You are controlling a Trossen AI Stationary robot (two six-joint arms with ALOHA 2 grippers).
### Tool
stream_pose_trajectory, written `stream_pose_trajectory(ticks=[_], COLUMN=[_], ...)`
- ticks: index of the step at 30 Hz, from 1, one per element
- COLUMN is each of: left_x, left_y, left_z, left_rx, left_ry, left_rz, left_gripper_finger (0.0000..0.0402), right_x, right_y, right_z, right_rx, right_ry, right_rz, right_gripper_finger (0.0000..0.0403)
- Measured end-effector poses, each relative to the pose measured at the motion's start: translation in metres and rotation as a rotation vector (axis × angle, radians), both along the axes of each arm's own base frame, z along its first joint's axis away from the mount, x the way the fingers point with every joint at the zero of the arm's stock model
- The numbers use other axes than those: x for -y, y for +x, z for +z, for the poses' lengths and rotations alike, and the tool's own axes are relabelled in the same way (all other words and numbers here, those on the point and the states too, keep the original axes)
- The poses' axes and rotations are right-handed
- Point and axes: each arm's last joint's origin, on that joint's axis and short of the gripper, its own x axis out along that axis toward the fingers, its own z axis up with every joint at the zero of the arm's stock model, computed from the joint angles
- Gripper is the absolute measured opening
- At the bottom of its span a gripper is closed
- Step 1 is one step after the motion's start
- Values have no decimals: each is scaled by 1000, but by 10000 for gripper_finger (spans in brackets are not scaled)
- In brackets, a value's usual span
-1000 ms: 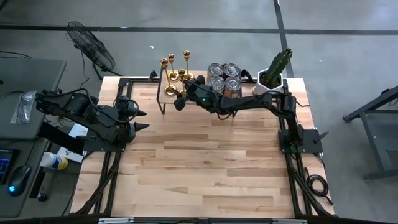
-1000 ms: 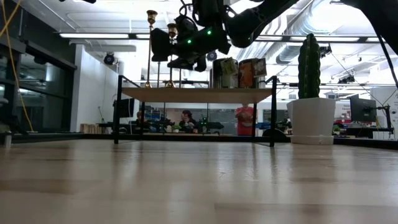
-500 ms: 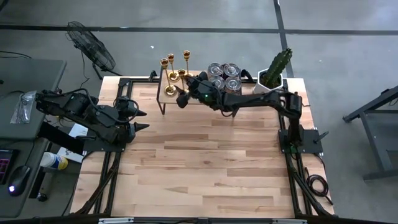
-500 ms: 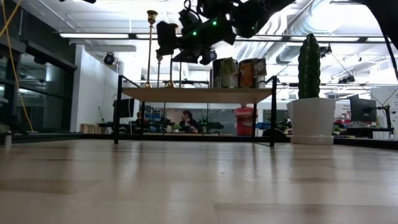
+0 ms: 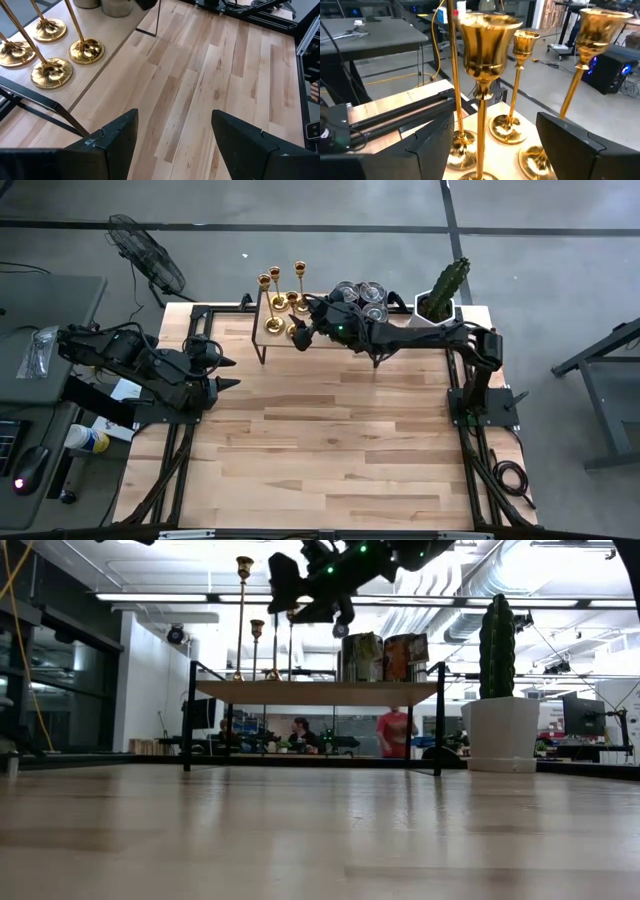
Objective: Pick & Place candle stick holders
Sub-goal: Return to Home Position
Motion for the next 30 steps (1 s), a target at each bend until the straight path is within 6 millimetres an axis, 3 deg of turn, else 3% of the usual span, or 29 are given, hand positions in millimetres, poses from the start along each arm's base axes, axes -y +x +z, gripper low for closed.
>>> stream_pose_trajectory(ticks=[10,21,26,30], left_x=[1,1,-1,-1], left_y=[2,3,3,7], left_z=[3,4,5,-3], left_rx=[39,48,56,54], left_ry=[-9,11,70,140], left_rz=[-1,-3,21,66], left_gripper_finger=[245,245,245,245], right_x=[-31,-82,-90,-92], right_y=[-31,-99,-125,-146], right_z=[22,56,51,30], right_rx=[-130,-388,-434,-358], right_ry=[138,196,272,332], right_rz=[28,121,211,243], right_gripper_finger=[275,275,275,275])
